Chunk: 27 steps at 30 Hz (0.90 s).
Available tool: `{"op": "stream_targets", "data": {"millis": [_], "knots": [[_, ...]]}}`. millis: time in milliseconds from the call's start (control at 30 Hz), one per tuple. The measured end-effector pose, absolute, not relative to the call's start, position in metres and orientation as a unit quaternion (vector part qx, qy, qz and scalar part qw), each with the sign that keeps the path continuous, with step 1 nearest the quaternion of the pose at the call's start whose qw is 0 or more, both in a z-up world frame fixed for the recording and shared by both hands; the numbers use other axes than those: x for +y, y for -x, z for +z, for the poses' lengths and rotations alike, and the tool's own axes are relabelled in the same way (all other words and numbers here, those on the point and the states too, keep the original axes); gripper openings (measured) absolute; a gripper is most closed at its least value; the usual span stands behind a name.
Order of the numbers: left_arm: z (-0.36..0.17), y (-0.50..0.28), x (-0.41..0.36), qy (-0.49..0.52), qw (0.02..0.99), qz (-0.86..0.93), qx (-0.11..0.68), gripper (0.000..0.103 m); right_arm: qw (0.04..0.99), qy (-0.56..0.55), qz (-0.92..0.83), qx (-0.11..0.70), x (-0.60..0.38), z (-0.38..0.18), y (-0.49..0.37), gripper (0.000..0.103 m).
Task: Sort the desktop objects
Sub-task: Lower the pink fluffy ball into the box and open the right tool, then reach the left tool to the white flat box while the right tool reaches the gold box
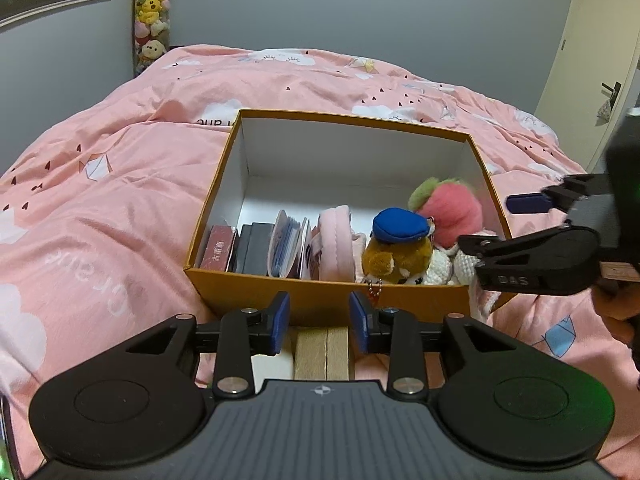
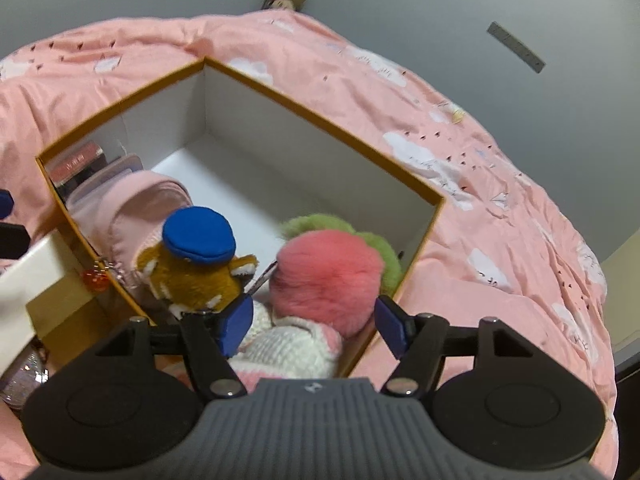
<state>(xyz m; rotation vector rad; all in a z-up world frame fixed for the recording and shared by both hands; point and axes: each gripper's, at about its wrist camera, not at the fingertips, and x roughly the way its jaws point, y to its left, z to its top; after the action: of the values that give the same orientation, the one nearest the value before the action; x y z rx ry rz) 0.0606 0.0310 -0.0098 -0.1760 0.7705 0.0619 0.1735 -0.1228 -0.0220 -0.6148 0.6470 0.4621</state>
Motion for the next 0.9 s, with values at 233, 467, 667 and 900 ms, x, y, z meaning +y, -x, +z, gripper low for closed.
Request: {"op": "stream_targets", "data": {"millis": [233,467,667,900], "knots": [[-0.010,-0.046,0.039,0.096,0.922,0.039,0.373,0.038,0.905,0.238,0.180,0.303,-0.148,-0.017,-0.151,0.070],[-0.018,-0.030,0.051,0.108,0.914,0.055,0.388,0.038,0.925,0.108,0.197,0.306,-0.176,-0.015,-0.120,0.070],[-0.016,-0.022,0.064,0.122,0.907,0.063,0.399,0.039,0.911,-0.020,0.242,0.333,-0.173,-0.030,-0.095,0.075],[-0.020,-0.019,0.074,0.109,0.888,0.078,0.440,0.052,0.869,-0.006,0.277,0.411,-0.136,-0.067,-0.082,0.076]]}}
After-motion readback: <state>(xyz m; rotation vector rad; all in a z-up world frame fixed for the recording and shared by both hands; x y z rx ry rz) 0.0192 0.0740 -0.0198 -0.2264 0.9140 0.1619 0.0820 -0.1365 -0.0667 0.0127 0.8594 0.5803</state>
